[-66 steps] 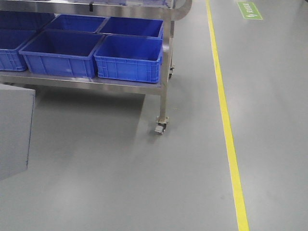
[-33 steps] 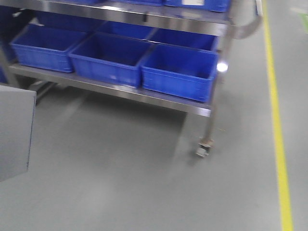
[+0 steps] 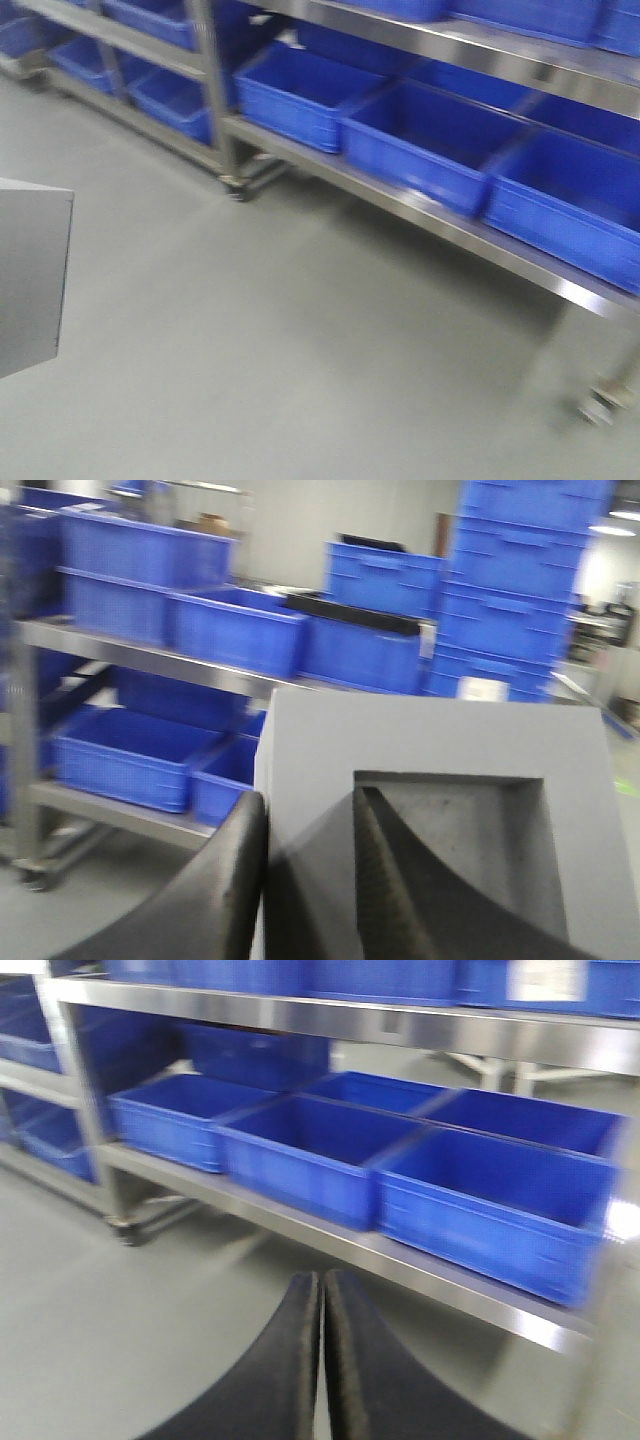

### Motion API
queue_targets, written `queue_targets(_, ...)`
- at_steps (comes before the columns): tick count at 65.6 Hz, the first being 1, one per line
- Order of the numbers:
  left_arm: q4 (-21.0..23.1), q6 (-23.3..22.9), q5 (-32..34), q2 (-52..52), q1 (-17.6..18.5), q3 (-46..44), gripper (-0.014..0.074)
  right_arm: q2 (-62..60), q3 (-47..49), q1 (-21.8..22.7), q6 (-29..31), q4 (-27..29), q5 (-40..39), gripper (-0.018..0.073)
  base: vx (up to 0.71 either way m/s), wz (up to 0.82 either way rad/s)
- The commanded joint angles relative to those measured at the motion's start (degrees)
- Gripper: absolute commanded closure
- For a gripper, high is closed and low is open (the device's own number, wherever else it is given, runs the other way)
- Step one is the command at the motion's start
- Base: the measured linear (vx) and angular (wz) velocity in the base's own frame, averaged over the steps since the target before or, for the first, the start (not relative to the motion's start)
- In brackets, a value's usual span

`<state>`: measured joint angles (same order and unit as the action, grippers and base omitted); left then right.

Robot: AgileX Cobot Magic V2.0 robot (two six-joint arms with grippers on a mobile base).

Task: Sort gray base to blue bin
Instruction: 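Drive the base away from the table, turning toward the shelves, then drive down the aisle between blue-bin shelves carrying the block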

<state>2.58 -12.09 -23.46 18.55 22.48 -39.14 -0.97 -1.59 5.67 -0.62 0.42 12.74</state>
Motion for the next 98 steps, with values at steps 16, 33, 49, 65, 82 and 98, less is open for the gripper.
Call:
queue_targets(16,0.53,-0.37,6.09,0.54,0.27,-1.57,0.0603,0.83,-0.12,0.14,0.62,-0.42,-4.15,0.0564,0.24,0.68)
queue_targets(33,0.53,-0.37,6.09,0.54,0.27,-1.57,0.0603,0.83,-0.12,0.14,0.62,-0.42,-4.15,0.0564,0.3,0.51)
queue_targets(49,0.53,-0.37,6.09,0.54,0.27,-1.57,0.0603,0.83,-0.12,0.14,0.62,-0.42,-4.15,0.0564,0.33,0.38)
queue_targets(65,0.53,-0.37,6.04,0.54,0.27,-1.57,0.0603,0.83,-0.12,0.14,0.62,-0.42,-4.15,0.0564,0.35,0.38)
queue_targets(82,0.53,-0.37,6.04,0.54,0.27,-1.57,0.0603,0.83,-0.12,0.14,0.62,-0.42,-4.15,0.0564,0.37,0.41)
queue_targets(98,0.53,-0.37,6.04,0.54,0.27,-1.57,0.0603,0.83,-0.12,0.14,0.62,-0.42,-4.15,0.0564,0.35,0.42)
